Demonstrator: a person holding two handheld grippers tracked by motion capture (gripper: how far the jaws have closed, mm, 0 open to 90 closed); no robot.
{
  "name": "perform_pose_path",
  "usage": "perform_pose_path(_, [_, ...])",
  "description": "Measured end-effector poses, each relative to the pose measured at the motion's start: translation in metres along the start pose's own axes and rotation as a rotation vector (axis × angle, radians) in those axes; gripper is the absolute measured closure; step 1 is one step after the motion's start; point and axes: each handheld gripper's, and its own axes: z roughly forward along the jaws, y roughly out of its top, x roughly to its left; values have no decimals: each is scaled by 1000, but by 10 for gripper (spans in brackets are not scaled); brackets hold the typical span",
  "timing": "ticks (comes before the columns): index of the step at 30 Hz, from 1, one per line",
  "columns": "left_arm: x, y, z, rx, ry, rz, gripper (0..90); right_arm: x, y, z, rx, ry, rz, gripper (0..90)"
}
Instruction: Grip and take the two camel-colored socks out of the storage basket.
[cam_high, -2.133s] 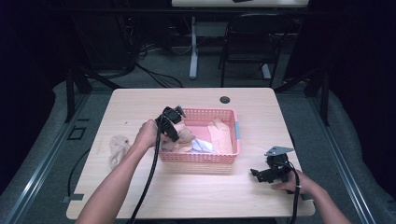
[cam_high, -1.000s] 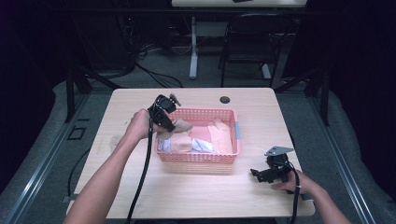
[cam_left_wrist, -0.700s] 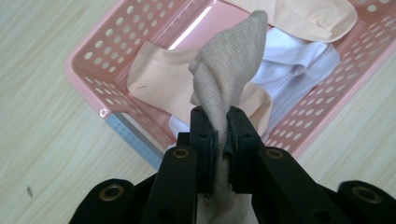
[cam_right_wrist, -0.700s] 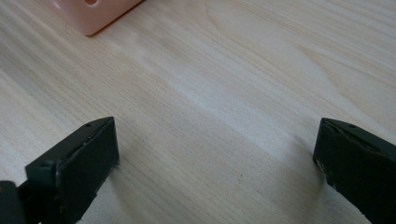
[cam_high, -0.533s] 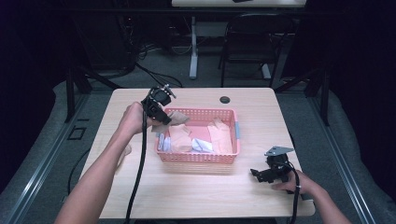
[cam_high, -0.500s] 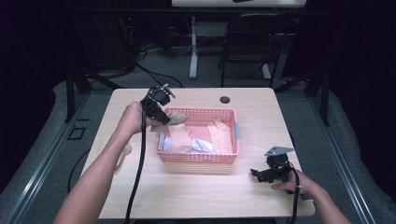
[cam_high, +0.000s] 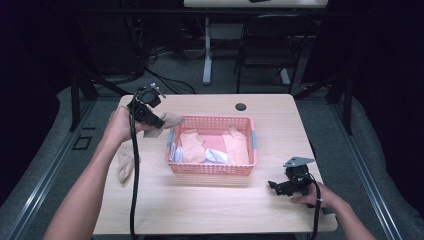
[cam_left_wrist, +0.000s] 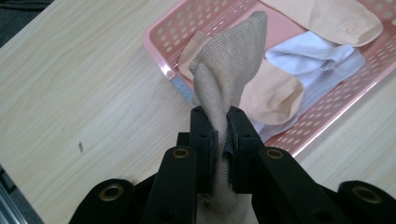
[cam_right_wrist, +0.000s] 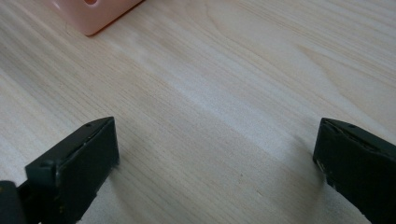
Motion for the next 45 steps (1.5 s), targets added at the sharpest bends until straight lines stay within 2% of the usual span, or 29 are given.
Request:
perform_pose_path(12, [26,-29,-16,-3,38,-81,821,0,0,0,-3,1,2,0])
perform_pose_path(24, [45,-55,-18,16,48,-135,822,0,0,0,-3,1,2,0])
perform_pose_path(29, [58,-72,-9,43,48,-186,821,0,0,0,-3,1,2,0])
perform_pose_path(34, [66,-83,1,73,44,-215,820,0,0,0,-2,0,3,0])
perform_pose_path(36, [72,-91,10,89,35,-239,821,0,0,0,-2,0,2,0])
perform_pose_path(38, [73,-93,13,95,35,-245,821,0,0,0,-2,0,3,0])
perform_pose_path(41, [77,-100,25,112,33,-266,820,0,0,0,-2,0,3,0])
perform_pose_path(42, [78,-104,34,123,30,-278,819,0,0,0,-3,0,2,0])
perform_pose_path(43, [78,-104,34,123,30,-278,819,0,0,0,-3,0,2,0])
perform_pose_path(45, [80,-107,44,133,24,-306,819,0,0,0,-3,0,3,0])
